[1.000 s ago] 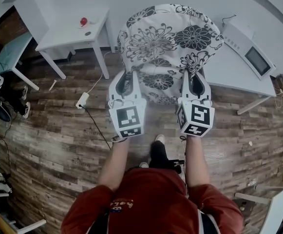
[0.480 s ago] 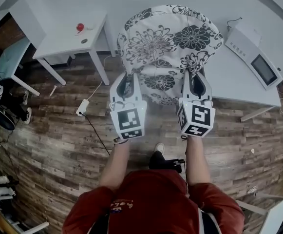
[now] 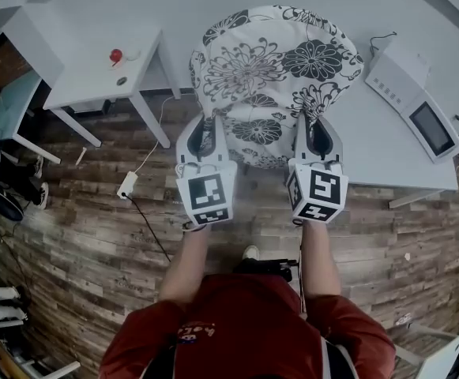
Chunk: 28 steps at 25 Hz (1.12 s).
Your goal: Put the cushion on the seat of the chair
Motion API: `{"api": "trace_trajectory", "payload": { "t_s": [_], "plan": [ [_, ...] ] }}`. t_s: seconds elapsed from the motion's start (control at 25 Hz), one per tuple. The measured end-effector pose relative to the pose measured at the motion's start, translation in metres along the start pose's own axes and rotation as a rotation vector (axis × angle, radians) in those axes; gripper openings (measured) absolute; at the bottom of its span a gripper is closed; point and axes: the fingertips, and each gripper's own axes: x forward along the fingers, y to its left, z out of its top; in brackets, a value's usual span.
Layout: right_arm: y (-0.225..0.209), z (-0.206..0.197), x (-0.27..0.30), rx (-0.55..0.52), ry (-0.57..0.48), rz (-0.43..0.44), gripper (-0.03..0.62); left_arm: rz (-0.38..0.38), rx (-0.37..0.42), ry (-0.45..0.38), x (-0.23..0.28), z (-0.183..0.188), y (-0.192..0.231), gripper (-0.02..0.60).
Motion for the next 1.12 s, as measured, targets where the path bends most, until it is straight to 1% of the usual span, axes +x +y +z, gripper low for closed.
{"api": "trace_trajectory", "payload": {
  "t_s": [0.16, 0.4, 0.64, 0.84, 1.12],
  "plan": [
    [-0.001, -0.002, 0.004, 0.008, -0.024, 0.003, 0.055, 0.009, -0.004, -0.016, 0.004, -0.002, 0.000, 0.049],
    [-0.001, -0.002, 0.004, 0.019, -0.027, 0.004, 0.055, 0.013, 0.010, -0.017, 0.003, -0.001, -0.001, 0.049],
    [0.001, -0.001, 0.004, 0.002, -0.015, -0.022, 0.055, -0.014, -0.004, -0.019, 0.007, -0.002, 0.002, 0.049],
    [-0.002, -0.002, 0.007, -0.022, -0.030, -0.046, 0.055, -0.040, -0.007, -0.053, 0.011, -0.003, 0.001, 0.049],
    [0.001, 0.001, 0.006, -0.057, -0.072, -0.056, 0.055, -0.042, -0.011, -0.114, 0.011, 0.001, 0.004, 0.049]
  ]
}}
